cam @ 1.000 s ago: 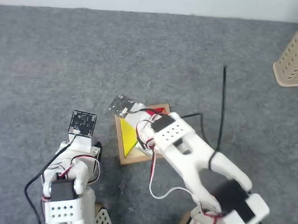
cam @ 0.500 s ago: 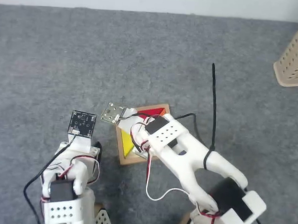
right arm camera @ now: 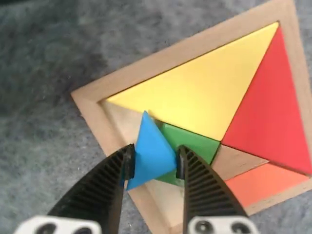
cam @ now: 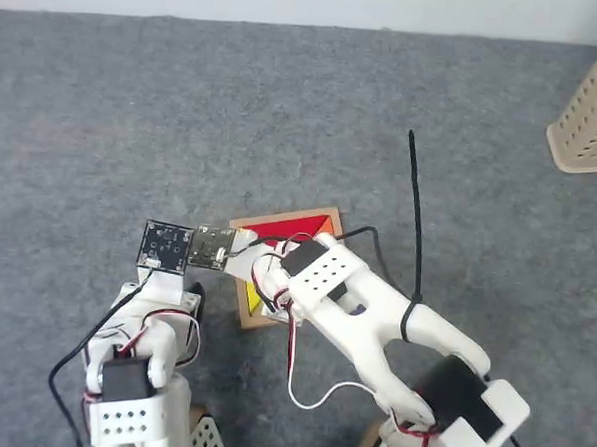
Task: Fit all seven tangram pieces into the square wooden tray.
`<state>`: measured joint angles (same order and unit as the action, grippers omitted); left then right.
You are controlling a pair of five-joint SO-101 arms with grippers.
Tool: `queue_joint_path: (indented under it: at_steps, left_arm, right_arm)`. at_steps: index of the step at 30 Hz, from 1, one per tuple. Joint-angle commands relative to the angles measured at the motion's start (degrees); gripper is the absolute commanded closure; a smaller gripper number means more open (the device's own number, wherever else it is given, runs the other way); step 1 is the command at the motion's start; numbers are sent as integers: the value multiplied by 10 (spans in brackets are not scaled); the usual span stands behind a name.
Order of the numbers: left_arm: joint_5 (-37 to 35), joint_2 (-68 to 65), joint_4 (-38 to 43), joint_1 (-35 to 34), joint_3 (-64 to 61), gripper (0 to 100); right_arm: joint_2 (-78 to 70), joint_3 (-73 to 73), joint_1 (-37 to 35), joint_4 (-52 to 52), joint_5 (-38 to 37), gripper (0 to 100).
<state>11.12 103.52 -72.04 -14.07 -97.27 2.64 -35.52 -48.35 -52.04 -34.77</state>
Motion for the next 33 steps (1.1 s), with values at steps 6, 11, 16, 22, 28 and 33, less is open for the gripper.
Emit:
queue_joint_path:
  at_steps: [6,11,16,22,28,33]
  left_arm:
    - [1,11,-4,0,7,833]
    - [1,11,-4,0,7,833]
    - [1,11,-4,0,7,833]
    - [1,11,-4,0,7,833]
    - [1,11,-4,0,7,833]
    - [1,11,-4,0,7,833]
  right_arm:
    - [3,30,-9,7,-43,940]
    - [3,30,-9,8,-118,940]
    - [3,32,-8,9,-177,940]
    - [3,33,-10,11,-241,940]
    - [4,33,-23,11,-294,937]
    - [5,33,-26,12,-325,936]
